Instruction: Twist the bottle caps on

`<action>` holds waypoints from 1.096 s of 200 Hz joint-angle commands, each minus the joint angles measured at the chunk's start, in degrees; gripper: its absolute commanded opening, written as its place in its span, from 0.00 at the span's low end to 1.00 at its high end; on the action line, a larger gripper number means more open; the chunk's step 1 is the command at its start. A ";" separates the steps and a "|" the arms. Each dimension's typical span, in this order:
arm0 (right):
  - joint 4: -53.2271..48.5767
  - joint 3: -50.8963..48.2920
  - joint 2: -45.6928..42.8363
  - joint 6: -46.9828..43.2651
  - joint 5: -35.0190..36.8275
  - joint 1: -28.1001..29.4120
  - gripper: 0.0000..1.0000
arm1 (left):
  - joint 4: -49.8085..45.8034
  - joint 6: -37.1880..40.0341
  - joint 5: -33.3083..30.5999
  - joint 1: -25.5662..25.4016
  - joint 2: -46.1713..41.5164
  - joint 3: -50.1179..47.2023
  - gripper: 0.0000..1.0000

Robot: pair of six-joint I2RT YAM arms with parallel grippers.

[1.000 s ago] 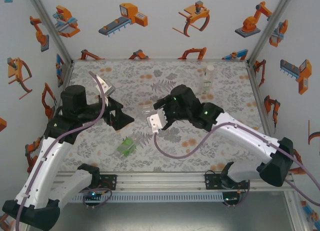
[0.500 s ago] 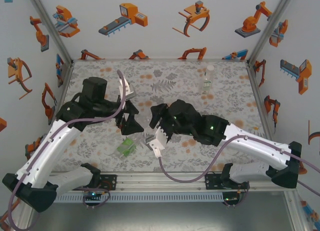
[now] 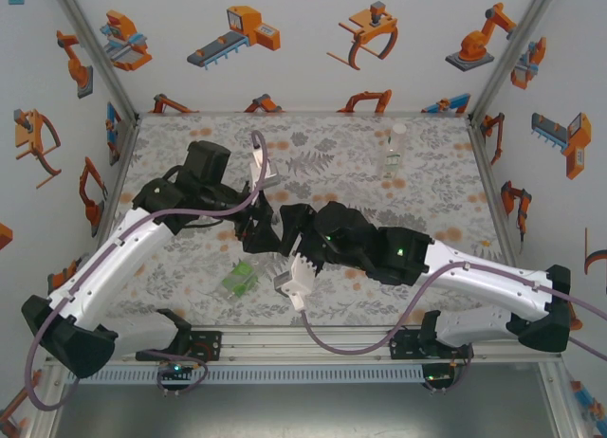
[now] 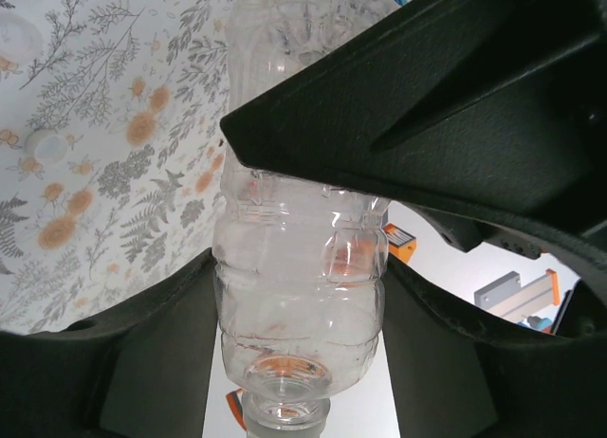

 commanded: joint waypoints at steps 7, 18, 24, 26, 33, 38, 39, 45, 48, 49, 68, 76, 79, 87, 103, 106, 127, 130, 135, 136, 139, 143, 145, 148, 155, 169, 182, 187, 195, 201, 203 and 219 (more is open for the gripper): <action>3.32 0.69 -0.58 -1.90 2.60 0.42 0.11 | -1.32 1.39 2.17 -0.43 0.81 1.69 0.77; 3.44 0.76 -0.55 -1.91 2.49 0.39 0.11 | -1.32 1.47 2.81 -0.47 1.21 1.50 0.78; 3.44 0.80 -0.48 -1.90 2.45 0.42 0.11 | -1.35 1.48 3.16 -0.60 1.46 1.48 0.78; 3.44 0.76 -0.47 -1.97 2.45 0.42 0.11 | -1.32 1.52 3.37 -0.62 1.52 1.47 0.77; 3.40 0.83 -0.50 -2.00 2.38 0.45 0.11 | -1.27 1.52 3.79 -0.71 1.81 1.56 0.76; 3.44 0.86 -0.46 -2.06 2.31 0.45 0.11 | -1.32 1.48 4.06 -0.76 1.95 1.56 0.75; 3.44 0.85 -0.46 -2.03 2.29 0.41 0.11 | -1.32 1.47 4.09 -0.74 2.02 1.56 0.75; 3.35 0.84 -0.50 -2.00 2.04 0.45 0.11 | -1.32 1.53 4.20 -0.87 2.15 1.59 0.73; 3.30 0.86 -0.55 -2.02 1.97 0.47 0.11 | -1.25 1.56 4.23 -0.85 2.21 1.69 0.72; 3.33 0.84 -0.55 -2.05 1.94 0.46 0.11 | -1.24 1.56 4.30 -0.91 2.20 1.71 0.71; 3.27 0.84 -0.47 -2.01 1.92 0.47 0.11 | -1.31 1.90 4.47 -0.97 2.73 1.83 0.61; 3.26 0.80 -0.44 -2.00 1.96 0.49 0.11 | -1.32 2.00 4.47 -0.92 2.93 1.99 0.57; 3.27 0.83 -0.46 -2.00 2.00 0.48 0.11 | -1.32 2.00 4.47 -0.92 2.92 1.99 0.55; 3.26 0.70 -0.46 -2.00 2.09 0.52 0.11 | -1.53 2.22 4.48 -0.91 3.06 2.02 0.51; 3.40 0.19 -0.66 -2.04 2.51 0.50 0.21 | -2.25 2.65 4.39 -0.91 3.29 2.46 0.45; 3.44 0.14 -0.65 -2.00 2.61 0.46 0.25 | -2.40 2.72 4.26 -0.89 3.31 2.51 0.44; 3.44 -0.54 -1.29 -1.91 2.88 0.43 0.54 | -2.90 2.95 2.49 -0.58 2.89 2.03 0.43; 3.44 -0.59 -1.38 -1.91 3.04 0.44 0.56 | -2.90 3.00 2.31 -0.47 2.72 1.84 0.43; 3.57 -0.58 -1.49 -1.83 3.22 0.45 0.58 | -2.74 2.93 1.92 -0.26 2.52 1.47 0.43; 3.59 -0.57 -1.50 -1.82 3.32 0.41 0.58 | -2.73 2.90 1.92 -0.18 2.48 1.39 0.43; 3.60 -0.69 -1.56 -1.76 3.39 0.45 0.59 | -2.67 2.89 1.77 -0.06 2.32 1.17 0.43; 3.62 -0.66 -1.60 -1.72 3.76 0.38 0.61 | -2.56 2.88 1.52 0.22 2.13 0.85 0.43; 3.62 -0.68 -1.58 -1.66 4.03 0.38 0.63 | -2.51 2.88 1.38 0.29 2.01 0.62 0.43; 3.66 -0.63 -1.67 -1.65 4.27 0.44 0.67 | -2.34 2.84 1.23 0.47 1.84 0.37 0.42; 3.68 -0.57 -1.69 -1.56 4.96 0.45 0.88 | -1.81 2.58 0.82 0.92 1.30 -0.37 0.42; 3.88 -0.69 -1.78 -1.21 6.00 0.36 0.99 | -0.57 1.93 -0.10 2.11 0.17 -2.02 0.41; 3.88 -0.82 -2.08 -0.39 6.21 0.33 0.99 | 0.78 1.16 -1.03 3.35 -0.99 -3.61 0.39; 3.88 -0.71 -2.19 0.44 6.06 0.36 0.99 | 1.43 0.73 -1.56 3.98 -1.58 -4.31 0.39; 3.90 -0.59 -2.28 2.27 5.80 0.10 0.99 | 2.40 0.10 -2.36 4.98 -2.48 -5.49 0.38; 3.97 -0.51 -2.35 3.73 5.34 -0.20 0.98 | 3.06 -0.32 -3.10 5.79 -3.25 -6.39 0.37; 3.95 -0.56 -2.43 4.31 5.24 -0.28 0.98 | 3.29 -0.49 -3.33 6.08 -3.53 -6.66 0.37; 4.78 -0.81 -2.40 9.16 4.65 -1.40 0.98 | 5.13 -1.97 -5.67 8.49 -5.84 -9.03 0.35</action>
